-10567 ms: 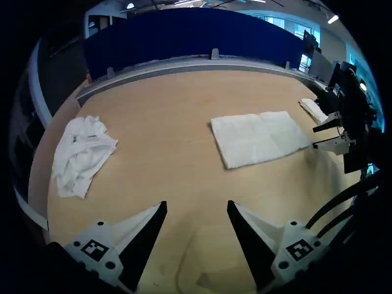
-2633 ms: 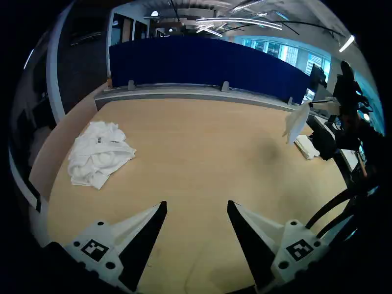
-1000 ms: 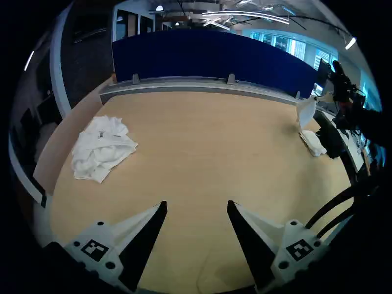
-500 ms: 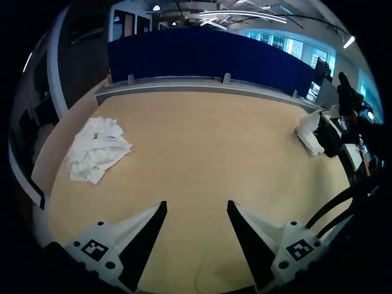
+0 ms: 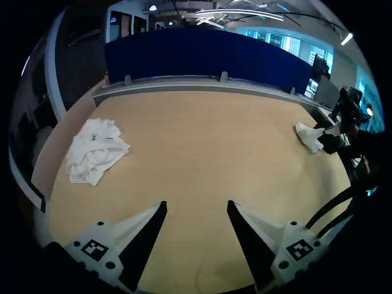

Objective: Fold towel

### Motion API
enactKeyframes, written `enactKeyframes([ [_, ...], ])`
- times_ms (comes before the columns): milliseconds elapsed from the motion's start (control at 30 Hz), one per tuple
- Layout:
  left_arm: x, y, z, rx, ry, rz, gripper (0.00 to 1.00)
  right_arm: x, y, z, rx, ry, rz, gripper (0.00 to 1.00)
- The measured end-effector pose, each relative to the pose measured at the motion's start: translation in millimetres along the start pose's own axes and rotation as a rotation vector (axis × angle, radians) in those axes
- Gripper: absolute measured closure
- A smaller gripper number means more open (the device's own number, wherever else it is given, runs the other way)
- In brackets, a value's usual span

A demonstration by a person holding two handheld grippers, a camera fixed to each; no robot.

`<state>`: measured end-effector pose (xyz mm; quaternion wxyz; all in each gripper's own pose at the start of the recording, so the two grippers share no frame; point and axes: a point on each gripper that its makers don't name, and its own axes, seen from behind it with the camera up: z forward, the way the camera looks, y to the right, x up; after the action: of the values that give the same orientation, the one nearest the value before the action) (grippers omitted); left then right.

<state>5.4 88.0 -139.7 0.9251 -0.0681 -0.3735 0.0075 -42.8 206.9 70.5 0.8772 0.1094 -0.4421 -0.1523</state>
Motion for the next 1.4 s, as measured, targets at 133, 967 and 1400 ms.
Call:
enactKeyframes([
  [133,0.5,-0.6,-1.8,0.002,0.000,0.004,0.09,-24.6,-3.4,8.6,-0.013,-0.043,0.039,0.93],
  [967,9.1,3.3,-4.4,-0.006,0.006,0.024,0.09,30.9,-3.2,0.2,-0.013,0.080,0.045,0.93],
  [1400,10.8,-1.3,-7.4,-0.003,0.017,0.012,0.09,95.0,1.9,-13.7,0.004,0.109,-0.075,0.93],
])
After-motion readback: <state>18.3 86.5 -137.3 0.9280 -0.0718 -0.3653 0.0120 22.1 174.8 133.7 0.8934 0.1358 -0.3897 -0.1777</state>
